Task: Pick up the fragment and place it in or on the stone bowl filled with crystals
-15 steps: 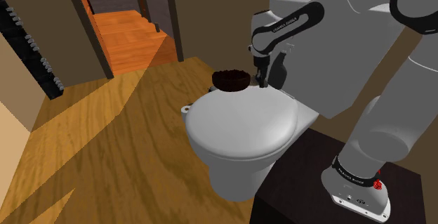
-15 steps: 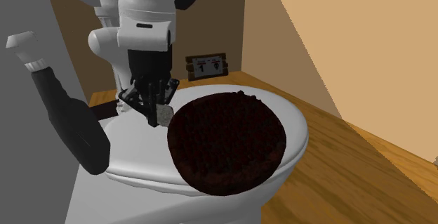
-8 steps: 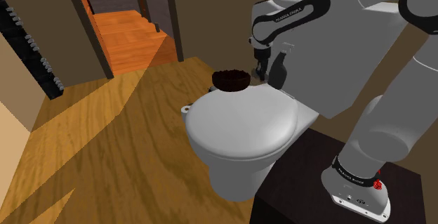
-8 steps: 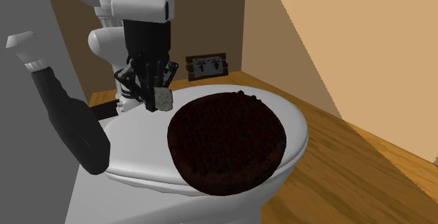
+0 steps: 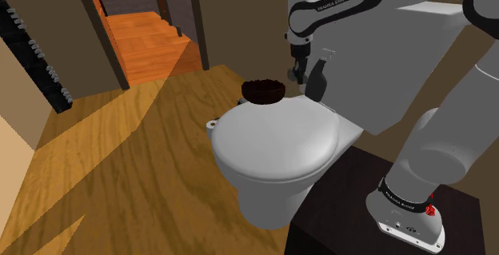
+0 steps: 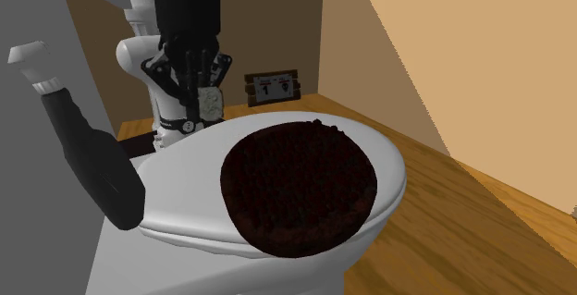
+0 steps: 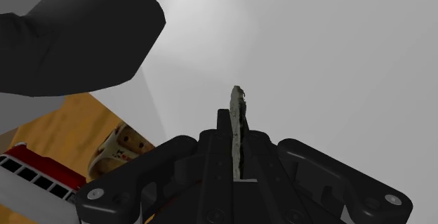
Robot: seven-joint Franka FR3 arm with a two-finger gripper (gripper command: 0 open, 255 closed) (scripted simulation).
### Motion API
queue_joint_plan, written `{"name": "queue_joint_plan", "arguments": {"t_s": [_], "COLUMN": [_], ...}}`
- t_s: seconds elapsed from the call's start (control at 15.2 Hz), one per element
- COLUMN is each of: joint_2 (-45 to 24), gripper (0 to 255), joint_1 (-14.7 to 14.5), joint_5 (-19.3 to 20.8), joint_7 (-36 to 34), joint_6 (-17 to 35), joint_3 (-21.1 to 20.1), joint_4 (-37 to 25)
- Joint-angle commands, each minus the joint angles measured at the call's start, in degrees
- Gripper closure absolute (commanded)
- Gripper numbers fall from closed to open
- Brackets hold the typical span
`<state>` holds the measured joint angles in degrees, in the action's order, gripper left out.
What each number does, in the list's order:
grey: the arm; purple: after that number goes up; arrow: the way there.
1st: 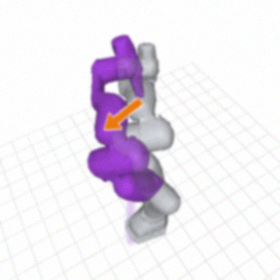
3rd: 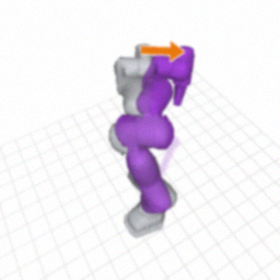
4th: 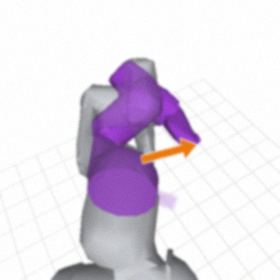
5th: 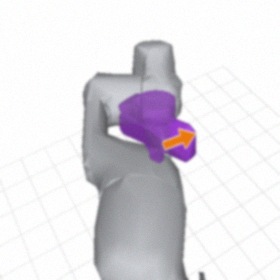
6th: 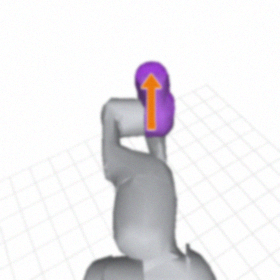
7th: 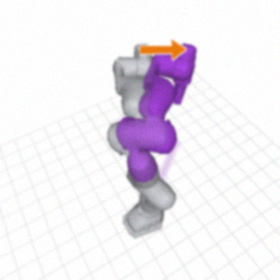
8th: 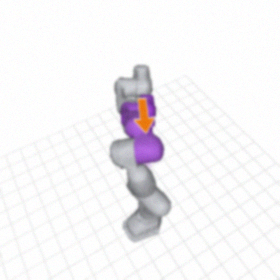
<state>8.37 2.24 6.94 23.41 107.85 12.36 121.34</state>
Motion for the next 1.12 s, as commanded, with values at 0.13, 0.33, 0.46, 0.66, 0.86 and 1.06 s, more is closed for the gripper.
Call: {"name": "queue_joint_plan", "arguments": {"t_s": [0.13, 0.33, 0.46, 0.66, 0.86, 1.06], "joint_2": [0.55, 0.89, 1.05, 1.19, -2.52, -8.3], "gripper": [255, 255, 255, 255, 255, 255], "joint_1": [-0.08, -0.12, -0.15, -0.19, -0.94, -1.93], "joint_5": [-0.04, -0.06, -0.08, -0.12, -1.09, -2.42], "joint_7": [0.13, 0.26, 0.36, 0.51, -0.56, -2.08], "joint_6": [-3.2, -5.5, -7.03, -9.32, -9.71, -10.47], "joint_3": [-0.15, -0.23, -0.29, -0.36, -1.05, -2.0], "joint_4": [-2.63, -4.6, -5.97, -8.13, -12.06, -18.36]}}
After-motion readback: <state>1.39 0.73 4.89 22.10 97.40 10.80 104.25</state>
